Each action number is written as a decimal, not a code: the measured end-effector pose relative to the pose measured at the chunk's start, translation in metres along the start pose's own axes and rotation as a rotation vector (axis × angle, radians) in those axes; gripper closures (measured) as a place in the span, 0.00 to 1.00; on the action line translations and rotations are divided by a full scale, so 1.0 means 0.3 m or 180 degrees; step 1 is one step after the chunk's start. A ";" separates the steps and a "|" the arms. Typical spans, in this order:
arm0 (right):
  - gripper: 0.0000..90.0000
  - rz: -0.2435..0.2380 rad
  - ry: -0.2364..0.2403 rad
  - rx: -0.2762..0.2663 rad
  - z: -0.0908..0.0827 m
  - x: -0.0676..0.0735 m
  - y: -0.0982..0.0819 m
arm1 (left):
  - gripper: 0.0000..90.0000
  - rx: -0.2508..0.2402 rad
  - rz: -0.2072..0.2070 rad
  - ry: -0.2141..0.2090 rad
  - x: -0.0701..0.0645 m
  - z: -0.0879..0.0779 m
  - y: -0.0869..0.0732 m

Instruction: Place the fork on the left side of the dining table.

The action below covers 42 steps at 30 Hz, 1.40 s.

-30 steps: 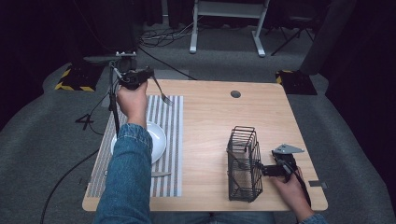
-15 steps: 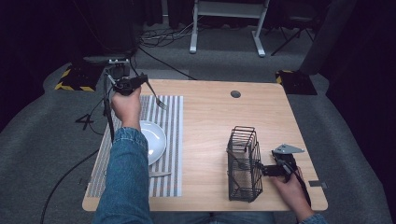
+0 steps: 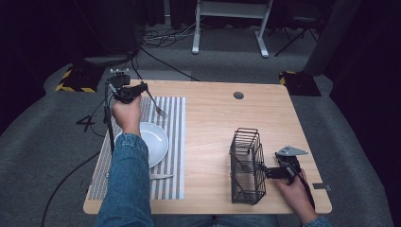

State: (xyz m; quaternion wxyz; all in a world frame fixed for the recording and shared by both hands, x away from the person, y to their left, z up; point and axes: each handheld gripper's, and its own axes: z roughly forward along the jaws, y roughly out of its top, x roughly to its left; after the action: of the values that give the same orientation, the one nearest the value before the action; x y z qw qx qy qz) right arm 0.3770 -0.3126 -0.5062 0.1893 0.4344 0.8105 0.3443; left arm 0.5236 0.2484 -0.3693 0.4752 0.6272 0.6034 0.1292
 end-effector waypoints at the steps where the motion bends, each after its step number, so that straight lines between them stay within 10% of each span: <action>1: 0.09 0.0000 0.0000 0.0000 0.000 0.000 0.000 | 0.95 0.0015 -0.0011 -0.0002 0.002 0.006 -0.005; 33: 0.09 -0.0003 -0.0011 0.0000 0.000 0.001 0.000 | 0.94 0.0076 -0.0087 0.0087 0.080 0.018 -0.044; 42: 0.09 -0.0006 -0.0013 -0.0001 0.000 0.001 0.000 | 0.88 0.0199 0.0073 0.0357 0.104 0.003 -0.048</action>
State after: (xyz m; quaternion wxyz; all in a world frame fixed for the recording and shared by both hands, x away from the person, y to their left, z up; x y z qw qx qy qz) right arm 0.3767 -0.3123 -0.5062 0.1913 0.4344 0.8104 0.3435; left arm 0.5226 0.2728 -0.3935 0.4192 0.6404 0.6256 0.1507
